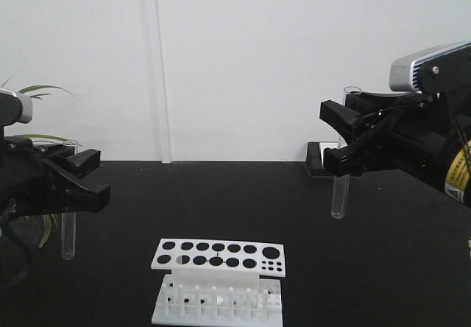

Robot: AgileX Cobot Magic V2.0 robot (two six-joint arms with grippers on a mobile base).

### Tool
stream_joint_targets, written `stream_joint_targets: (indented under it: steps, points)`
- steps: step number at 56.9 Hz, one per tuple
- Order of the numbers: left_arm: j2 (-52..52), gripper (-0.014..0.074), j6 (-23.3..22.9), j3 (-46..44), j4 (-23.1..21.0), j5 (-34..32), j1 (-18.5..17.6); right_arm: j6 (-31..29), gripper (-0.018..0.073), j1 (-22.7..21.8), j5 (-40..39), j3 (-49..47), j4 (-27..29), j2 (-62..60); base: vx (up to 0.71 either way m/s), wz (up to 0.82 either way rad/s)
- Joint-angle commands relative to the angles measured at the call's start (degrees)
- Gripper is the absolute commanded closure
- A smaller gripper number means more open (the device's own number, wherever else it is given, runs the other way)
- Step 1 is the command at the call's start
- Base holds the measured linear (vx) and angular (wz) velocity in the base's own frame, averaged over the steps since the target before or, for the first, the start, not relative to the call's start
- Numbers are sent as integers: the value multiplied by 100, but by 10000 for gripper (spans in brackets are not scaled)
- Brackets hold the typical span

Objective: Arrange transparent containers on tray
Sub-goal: 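Hold both test tubes while the base drives to the yellow tray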

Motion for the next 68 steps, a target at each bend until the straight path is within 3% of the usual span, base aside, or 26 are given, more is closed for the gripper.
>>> stream_joint_targets:
  steps: [1, 68]
  points:
    - [-133, 605, -8, -153, 19, -286, -35, -19, 571, -2, -225, -174, 41, -186, -13, -1]
    - [-63, 605, -8, -153, 21, -209, -35, -19, 571, -2, -225, -174, 41, -53, -24, 0]
